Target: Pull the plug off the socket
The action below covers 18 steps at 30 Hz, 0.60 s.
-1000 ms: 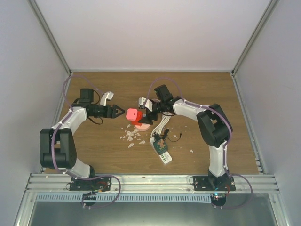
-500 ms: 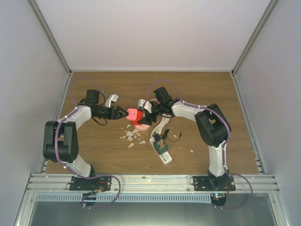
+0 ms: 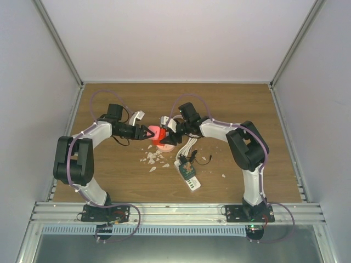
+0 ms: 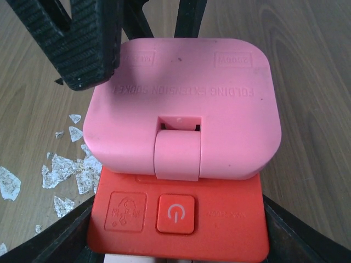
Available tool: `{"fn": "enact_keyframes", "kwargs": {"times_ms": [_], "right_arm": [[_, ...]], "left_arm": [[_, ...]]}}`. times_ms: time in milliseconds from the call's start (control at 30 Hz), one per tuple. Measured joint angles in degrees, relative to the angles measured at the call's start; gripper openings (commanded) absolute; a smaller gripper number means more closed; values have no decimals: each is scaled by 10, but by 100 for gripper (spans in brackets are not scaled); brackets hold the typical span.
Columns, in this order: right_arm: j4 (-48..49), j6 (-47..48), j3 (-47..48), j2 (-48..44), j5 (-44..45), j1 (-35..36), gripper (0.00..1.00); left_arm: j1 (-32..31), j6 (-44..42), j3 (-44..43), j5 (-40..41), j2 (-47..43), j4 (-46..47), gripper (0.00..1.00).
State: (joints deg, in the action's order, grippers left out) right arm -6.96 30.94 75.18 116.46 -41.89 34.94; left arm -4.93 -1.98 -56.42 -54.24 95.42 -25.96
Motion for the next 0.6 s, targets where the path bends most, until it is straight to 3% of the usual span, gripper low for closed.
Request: {"fn": "enact_keyframes", "kwargs": {"times_ms": [367,600], "right_arm": [[40,-28,-12,0,19,8,48],[69,-53,-21,0,33,11,41]], "left_arm": [[-17,-8,-26,14,-12,-18,47],[-42,-12,-46,78,-25,-30,46]]}}
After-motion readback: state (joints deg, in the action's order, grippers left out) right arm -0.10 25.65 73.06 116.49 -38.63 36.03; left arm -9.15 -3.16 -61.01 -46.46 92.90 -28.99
